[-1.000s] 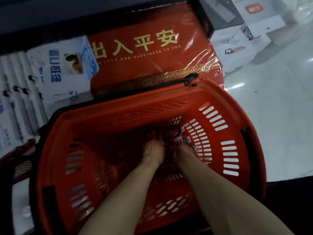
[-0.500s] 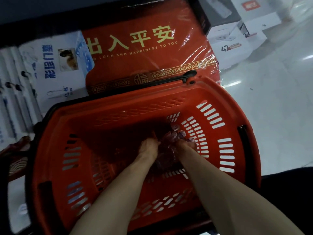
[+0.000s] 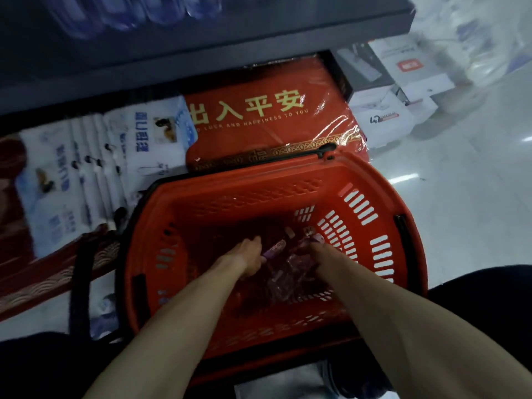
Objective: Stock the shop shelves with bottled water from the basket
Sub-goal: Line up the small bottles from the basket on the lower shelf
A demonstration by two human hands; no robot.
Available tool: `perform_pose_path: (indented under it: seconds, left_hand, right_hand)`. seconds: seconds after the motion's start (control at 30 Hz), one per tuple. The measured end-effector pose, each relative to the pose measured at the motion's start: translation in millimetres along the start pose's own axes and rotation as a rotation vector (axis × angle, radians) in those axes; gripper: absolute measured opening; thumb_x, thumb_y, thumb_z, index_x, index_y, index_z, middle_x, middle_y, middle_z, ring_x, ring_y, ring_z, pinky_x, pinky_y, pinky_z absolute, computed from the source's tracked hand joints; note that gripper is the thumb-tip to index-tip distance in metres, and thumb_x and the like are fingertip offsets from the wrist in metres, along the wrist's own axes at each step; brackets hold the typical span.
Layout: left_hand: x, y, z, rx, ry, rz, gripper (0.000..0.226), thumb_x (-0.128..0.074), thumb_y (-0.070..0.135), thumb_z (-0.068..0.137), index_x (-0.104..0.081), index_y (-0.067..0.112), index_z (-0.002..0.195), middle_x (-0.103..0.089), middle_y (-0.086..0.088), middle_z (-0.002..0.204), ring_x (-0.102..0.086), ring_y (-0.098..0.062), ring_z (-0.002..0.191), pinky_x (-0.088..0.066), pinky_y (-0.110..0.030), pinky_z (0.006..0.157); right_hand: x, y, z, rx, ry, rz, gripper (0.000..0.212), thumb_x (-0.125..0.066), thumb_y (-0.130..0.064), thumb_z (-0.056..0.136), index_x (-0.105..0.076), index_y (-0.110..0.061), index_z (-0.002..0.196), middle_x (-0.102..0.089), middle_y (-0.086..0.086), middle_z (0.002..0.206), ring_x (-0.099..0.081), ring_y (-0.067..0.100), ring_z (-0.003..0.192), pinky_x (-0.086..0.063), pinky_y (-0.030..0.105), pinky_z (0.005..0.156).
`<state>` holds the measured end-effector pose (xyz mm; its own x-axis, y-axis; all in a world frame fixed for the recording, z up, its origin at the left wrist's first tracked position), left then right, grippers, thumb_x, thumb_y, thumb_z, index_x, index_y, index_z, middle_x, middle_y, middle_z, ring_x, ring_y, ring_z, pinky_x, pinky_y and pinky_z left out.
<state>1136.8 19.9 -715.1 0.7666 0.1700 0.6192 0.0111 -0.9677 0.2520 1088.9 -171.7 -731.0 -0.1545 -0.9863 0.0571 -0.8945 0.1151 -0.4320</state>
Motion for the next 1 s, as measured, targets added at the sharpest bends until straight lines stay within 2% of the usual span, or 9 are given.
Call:
perform_pose_path:
  seconds: [0.13, 0.27, 0.43, 0.53, 0.6, 0.73, 0.83, 0.93, 1.0]
  left_hand:
    - [31.4, 3.2, -40.1, -0.04, 0.043, -0.081, 0.054, -0.064, 0.034, 0.102, -0.042, 0.008, 0.144, -0.057, -0.018, 0.141, -0.058, -0.035, 0.129, -0.05, -0.04, 0.104]
    - [78.2, 10.8, -94.3, -0.136, 0.082, -0.182, 0.041, -0.064, 0.035, 0.102, -0.053, 0.011, 0.133, -0.063, -0.011, 0.135, -0.06, -0.027, 0.123, -0.048, -0.032, 0.096]
    - [130.6, 30.2, -165.8, -0.256, 0.064, -0.59, 0.029, -0.061, 0.029, 0.104, -0.057, 0.02, 0.132, -0.07, -0.009, 0.131, -0.07, -0.021, 0.117, -0.056, -0.046, 0.103]
    - [159.8, 49.2, -201.4, -0.374, 0.061, -0.811, 0.028, -0.056, 0.023, 0.108, -0.057, 0.021, 0.135, -0.075, -0.002, 0.125, -0.073, -0.017, 0.114, -0.058, -0.046, 0.099]
    - [176.8, 56.4, -223.0, -0.434, 0.103, -0.929, 0.028, -0.054, 0.02, 0.108, -0.058, 0.018, 0.136, -0.075, -0.001, 0.123, -0.072, -0.016, 0.114, -0.058, -0.044, 0.099]
    - [199.2, 64.7, -251.7, -0.547, 0.175, -1.056, 0.03, -0.057, 0.017, 0.106, -0.06, 0.016, 0.136, -0.074, -0.004, 0.129, -0.07, -0.02, 0.12, -0.054, -0.051, 0.104]
    - [209.9, 67.3, -261.2, -0.601, 0.211, -1.115, 0.034, -0.061, 0.019, 0.104, -0.056, 0.015, 0.138, -0.073, -0.005, 0.13, -0.07, -0.02, 0.121, -0.054, -0.055, 0.104]
    - [217.1, 70.1, -262.3, -0.628, 0.264, -1.132, 0.031, -0.062, 0.019, 0.104, -0.056, 0.016, 0.134, -0.071, -0.005, 0.129, -0.071, -0.02, 0.118, -0.053, -0.056, 0.106]
    - [224.6, 71.3, -262.4, -0.645, 0.318, -1.12, 0.042, -0.067, 0.028, 0.101, -0.052, 0.019, 0.139, -0.068, -0.004, 0.135, -0.069, -0.018, 0.12, -0.05, -0.057, 0.108]
  right_hand:
    - [-1.2, -22.7, -56.0, 0.075, -0.041, -0.035, 0.029, -0.083, -0.007, 0.08, -0.073, 0.001, 0.107, -0.077, 0.017, 0.096, -0.075, 0.035, 0.083, -0.065, 0.051, 0.071]
    - [2.5, -58.6, -108.2, 0.241, -0.2, -0.007, 0.073, -0.098, -0.008, 0.045, -0.074, 0.009, 0.112, -0.077, 0.021, 0.105, -0.076, 0.032, 0.081, -0.06, 0.036, 0.061]
    - [-0.8, -117.8, -179.7, 0.488, -0.457, 0.017, 0.051, -0.088, -0.001, 0.072, -0.07, 0.009, 0.119, -0.07, 0.025, 0.122, -0.07, 0.035, 0.106, -0.056, 0.037, 0.093]
    - [-1.9, -155.3, -225.8, 0.628, -0.562, 0.044, 0.026, -0.072, 0.012, 0.083, -0.075, -0.001, 0.106, -0.076, 0.019, 0.115, -0.077, 0.024, 0.095, -0.061, 0.027, 0.077]
    - [-1.9, -175.5, -254.3, 0.707, -0.58, 0.055, 0.026, -0.07, 0.014, 0.083, -0.078, -0.004, 0.099, -0.076, 0.019, 0.114, -0.078, 0.019, 0.084, -0.06, 0.023, 0.067]
    - [-1.0, -204.8, -293.2, 0.845, -0.569, 0.04, 0.049, -0.078, 0.007, 0.076, -0.071, 0.0, 0.124, -0.072, 0.024, 0.124, -0.074, 0.03, 0.103, -0.062, 0.036, 0.091]
    - [-7.0, -218.9, -310.7, 0.919, -0.514, 0.012, 0.058, -0.089, -0.002, 0.071, -0.07, 0.0, 0.126, -0.072, 0.025, 0.123, -0.07, 0.039, 0.106, -0.055, 0.05, 0.101]
    - [-15.1, -230.2, -319.0, 1.001, -0.409, 0.061, 0.054, -0.094, -0.01, 0.065, -0.075, 0.004, 0.114, -0.073, 0.031, 0.115, -0.071, 0.04, 0.092, -0.058, 0.05, 0.09]
    - [-19.1, -239.2, -322.1, 1.059, -0.369, 0.133, 0.05, -0.094, -0.009, 0.065, -0.075, 0.004, 0.11, -0.074, 0.03, 0.109, -0.074, 0.037, 0.085, -0.061, 0.045, 0.079]
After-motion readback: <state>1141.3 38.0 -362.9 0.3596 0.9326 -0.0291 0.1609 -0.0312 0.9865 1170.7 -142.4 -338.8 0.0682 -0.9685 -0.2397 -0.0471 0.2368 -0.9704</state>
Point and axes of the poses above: each hand's wrist, its own z-axis towards the middle knuckle, its own x-axis out of the back of the hand, y = z × x, the point moved 7 cm from there along z, towards the middle knuckle
